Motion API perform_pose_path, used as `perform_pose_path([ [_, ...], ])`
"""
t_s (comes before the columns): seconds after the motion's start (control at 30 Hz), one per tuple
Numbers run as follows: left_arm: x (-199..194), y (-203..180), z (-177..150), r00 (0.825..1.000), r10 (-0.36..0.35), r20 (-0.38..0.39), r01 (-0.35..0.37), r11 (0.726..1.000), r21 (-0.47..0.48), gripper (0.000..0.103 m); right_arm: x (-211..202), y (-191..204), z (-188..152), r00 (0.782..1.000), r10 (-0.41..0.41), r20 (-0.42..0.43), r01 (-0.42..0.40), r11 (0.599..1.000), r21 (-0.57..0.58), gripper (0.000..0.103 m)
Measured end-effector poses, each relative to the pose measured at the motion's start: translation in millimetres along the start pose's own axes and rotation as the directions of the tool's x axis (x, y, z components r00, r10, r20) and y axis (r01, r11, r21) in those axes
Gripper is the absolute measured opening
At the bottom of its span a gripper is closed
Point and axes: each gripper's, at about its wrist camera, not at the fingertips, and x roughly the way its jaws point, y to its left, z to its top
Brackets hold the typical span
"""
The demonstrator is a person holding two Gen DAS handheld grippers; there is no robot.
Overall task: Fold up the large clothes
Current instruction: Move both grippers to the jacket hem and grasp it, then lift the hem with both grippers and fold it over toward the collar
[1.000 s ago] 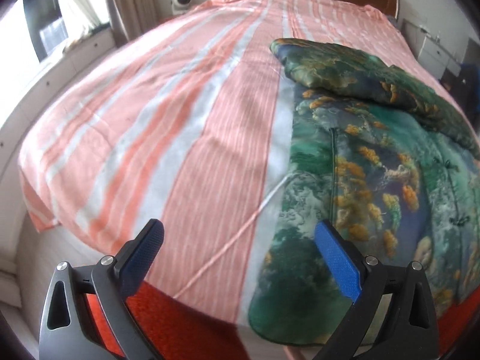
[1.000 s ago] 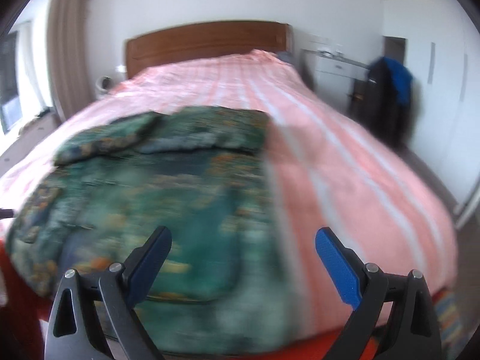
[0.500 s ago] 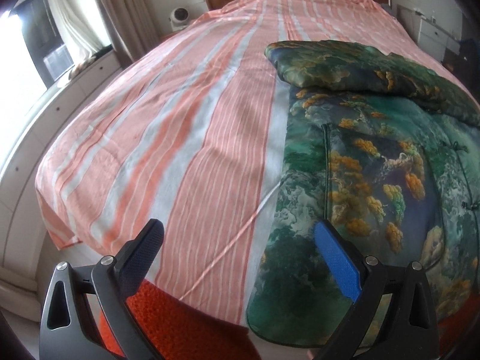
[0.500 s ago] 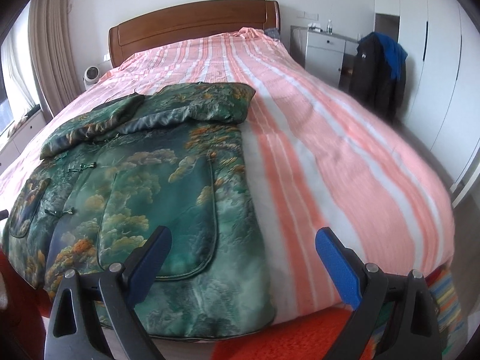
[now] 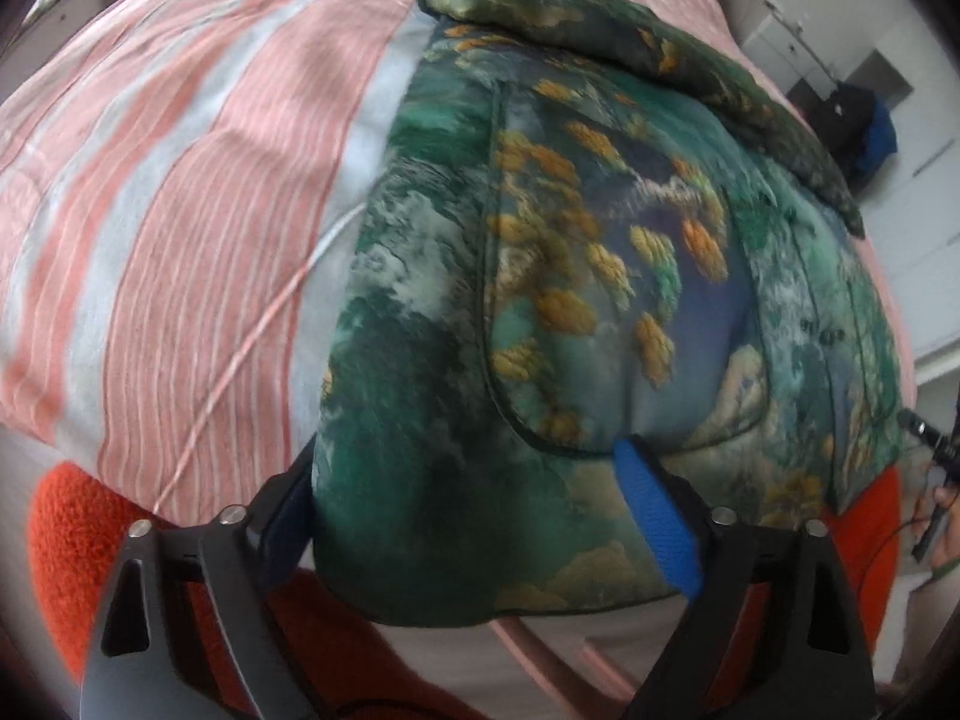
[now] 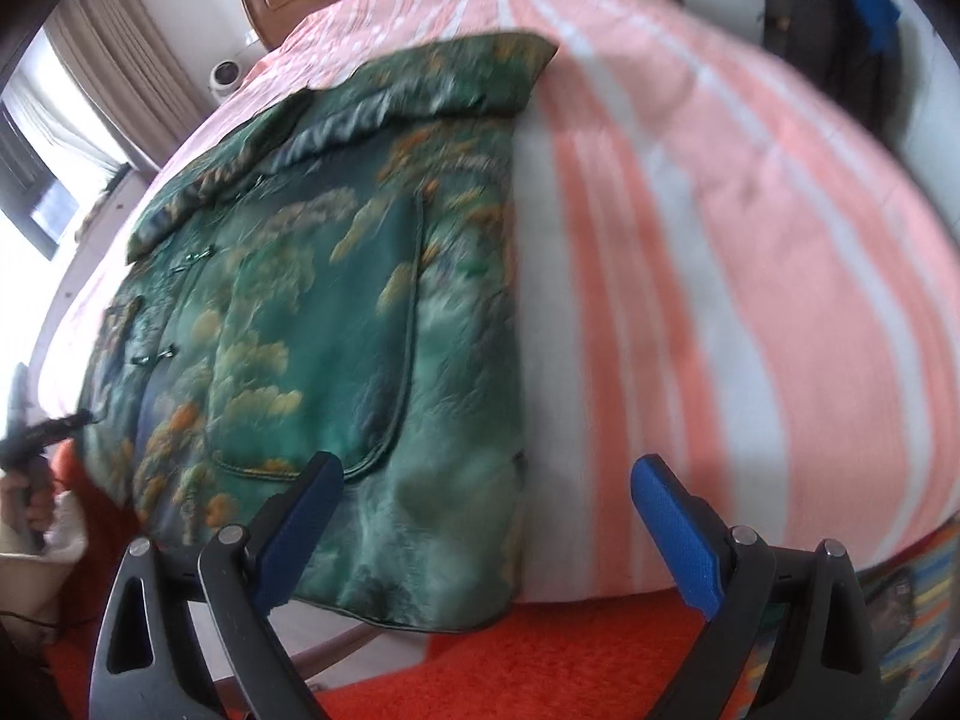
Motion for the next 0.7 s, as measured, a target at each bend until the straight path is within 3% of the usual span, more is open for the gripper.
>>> perform_pose_path([
  [0.03, 0, -5, -2, 1.0, 0.029, -0.002, -0.029, 0.999, 0.033, 0.081, 6, 1, 1, 0.999, 0.033, -0.02, -0.033, 0.999, 0.006, 0.089],
  [0.07, 0, -9, -4, 0.998, 0.059, -0.008, -0.058, 0.997, 0.06, 0.076, 9, 2, 1, 0.998, 0.049, -0.036, -0.049, 0.999, 0.003, 0.068],
  [0.2, -9, -14, -7, 0.993, 0.119, -0.018, -0.117, 0.989, 0.087, 0.024, 13, 13, 5, 0.996, 0.045, -0.077, -0.046, 0.999, -0.013, 0.025],
  [0.23, -13, -13, -6, 0.993, 0.114, -0.018, -0.112, 0.99, 0.083, 0.019, 11, 17, 7, 0.996, 0.044, -0.077, -0.046, 0.999, -0.018, 0.016],
  [0.47, -41, -9, -16, 0.998, 0.052, -0.023, -0.049, 0.993, 0.108, 0.011, -19, 29, 10, 0.997, 0.057, -0.055, -0.059, 0.998, -0.034, 0.012],
  [0.6, -53, -1, -29, 0.998, 0.009, -0.065, -0.002, 0.993, 0.114, 0.011, -32, 25, -3, 0.992, 0.083, -0.099, -0.087, 0.996, -0.032, 0.012],
  [0.7, -70, 12, -29, 0.995, -0.074, -0.074, 0.079, 0.994, 0.069, 0.01, -39, 18, -11, 0.978, 0.165, -0.131, -0.161, 0.986, 0.04, 0.012],
])
